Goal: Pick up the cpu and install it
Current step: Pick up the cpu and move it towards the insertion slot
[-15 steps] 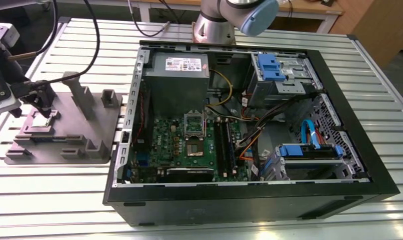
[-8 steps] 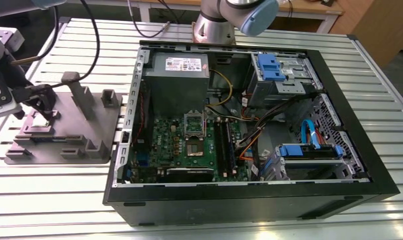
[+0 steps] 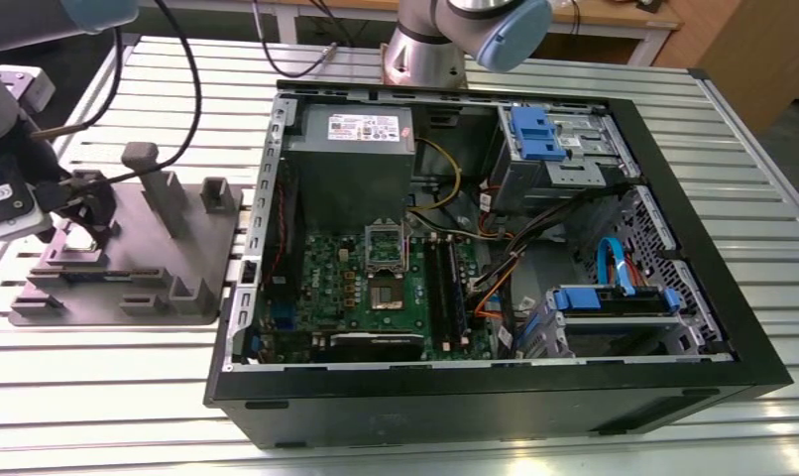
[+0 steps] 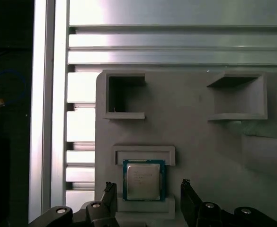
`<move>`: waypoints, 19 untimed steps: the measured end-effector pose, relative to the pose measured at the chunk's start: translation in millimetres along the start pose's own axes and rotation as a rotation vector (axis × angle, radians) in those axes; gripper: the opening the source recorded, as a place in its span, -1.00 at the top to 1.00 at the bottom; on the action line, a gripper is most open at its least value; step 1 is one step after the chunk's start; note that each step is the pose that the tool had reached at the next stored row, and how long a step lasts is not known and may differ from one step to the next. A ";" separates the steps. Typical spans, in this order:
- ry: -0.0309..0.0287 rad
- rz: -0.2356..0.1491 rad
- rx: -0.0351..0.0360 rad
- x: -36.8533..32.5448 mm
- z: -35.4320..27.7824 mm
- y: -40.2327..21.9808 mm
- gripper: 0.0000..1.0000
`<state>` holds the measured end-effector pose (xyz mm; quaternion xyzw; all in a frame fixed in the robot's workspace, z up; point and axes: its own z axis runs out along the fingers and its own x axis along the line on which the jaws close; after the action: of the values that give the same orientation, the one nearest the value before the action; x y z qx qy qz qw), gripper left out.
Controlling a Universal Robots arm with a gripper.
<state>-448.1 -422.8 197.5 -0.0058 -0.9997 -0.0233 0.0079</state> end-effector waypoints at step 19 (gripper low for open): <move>-0.0065 0.000 0.0038 7.3 10.3 7.7 -0.29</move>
<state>-455.5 -414.5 187.6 -0.0057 -0.9997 -0.0213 0.0046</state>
